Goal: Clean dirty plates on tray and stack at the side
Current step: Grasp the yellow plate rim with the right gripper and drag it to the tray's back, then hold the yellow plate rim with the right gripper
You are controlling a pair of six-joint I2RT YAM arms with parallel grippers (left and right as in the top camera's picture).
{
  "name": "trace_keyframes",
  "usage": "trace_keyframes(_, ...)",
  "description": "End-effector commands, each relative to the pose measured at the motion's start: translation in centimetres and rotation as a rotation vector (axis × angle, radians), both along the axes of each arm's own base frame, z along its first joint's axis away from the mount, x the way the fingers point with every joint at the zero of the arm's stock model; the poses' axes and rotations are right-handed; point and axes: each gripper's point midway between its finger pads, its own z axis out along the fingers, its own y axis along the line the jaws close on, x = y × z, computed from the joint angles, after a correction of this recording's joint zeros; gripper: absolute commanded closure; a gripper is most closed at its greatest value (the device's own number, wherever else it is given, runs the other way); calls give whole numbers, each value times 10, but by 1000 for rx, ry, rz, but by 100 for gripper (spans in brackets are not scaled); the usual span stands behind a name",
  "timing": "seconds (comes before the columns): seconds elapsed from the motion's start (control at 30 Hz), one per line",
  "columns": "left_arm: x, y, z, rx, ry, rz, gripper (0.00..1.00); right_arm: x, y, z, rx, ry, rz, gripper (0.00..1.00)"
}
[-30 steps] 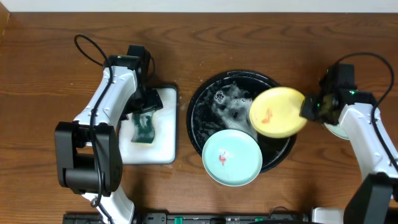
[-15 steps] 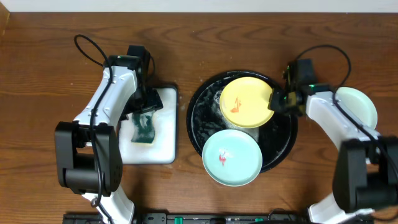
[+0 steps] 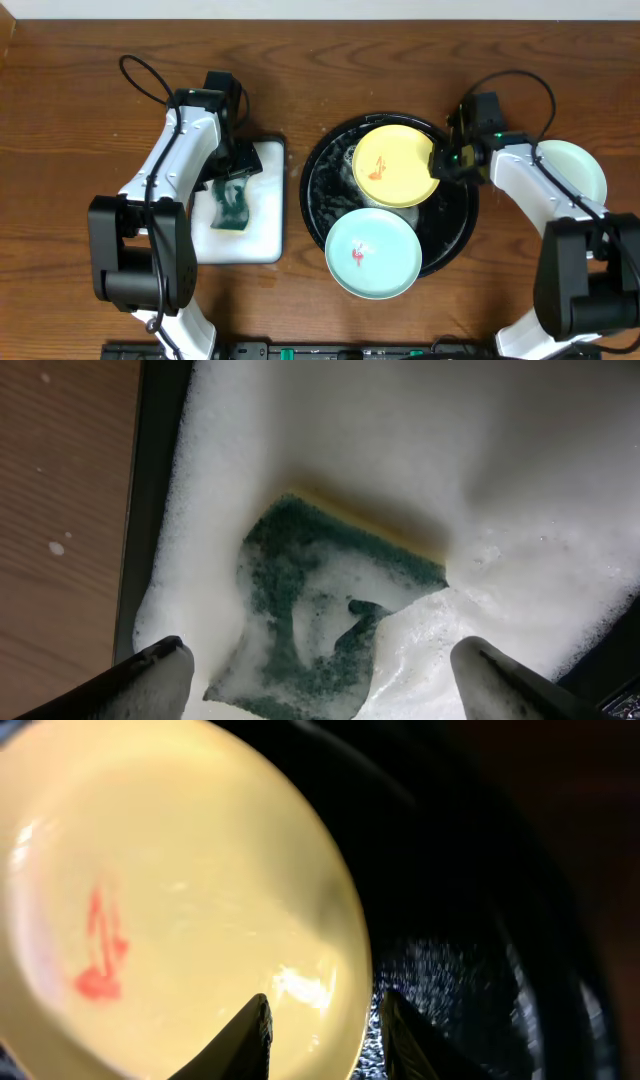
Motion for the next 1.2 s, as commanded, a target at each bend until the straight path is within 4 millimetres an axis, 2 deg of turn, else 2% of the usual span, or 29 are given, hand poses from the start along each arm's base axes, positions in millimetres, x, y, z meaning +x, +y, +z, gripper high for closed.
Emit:
trace_keyframes(0.0,-1,1,1,1,5,-4,13,11,0,11,-57,-85,179,65)
trace_keyframes(0.13,-1,1,1,1,5,-4,13,19,-1,-4,-81,-93,211,65)
trace_keyframes(0.2,-1,1,1,1,5,-10,13,22,-9,-14,-123,-83,194,66)
trace_keyframes(0.33,-1,1,1,0,10,-65,13,22,-9,-18,-118,-77,194,80)
trace_keyframes(0.53,0,1,1,0,5,-64,14,17,-9,-21,-91,-46,116,83)
trace_keyframes(0.8,0,1,1,0,5,-64,14,11,-19,-44,-121,21,37,99)
trace_keyframes(1.07,0,1,-1,-1,4,-64,14,6,-19,-51,-114,53,11,99)
trace_keyframes(1.17,0,0,-10,-3,-7,-65,21,1,-20,-52,-118,73,13,99)
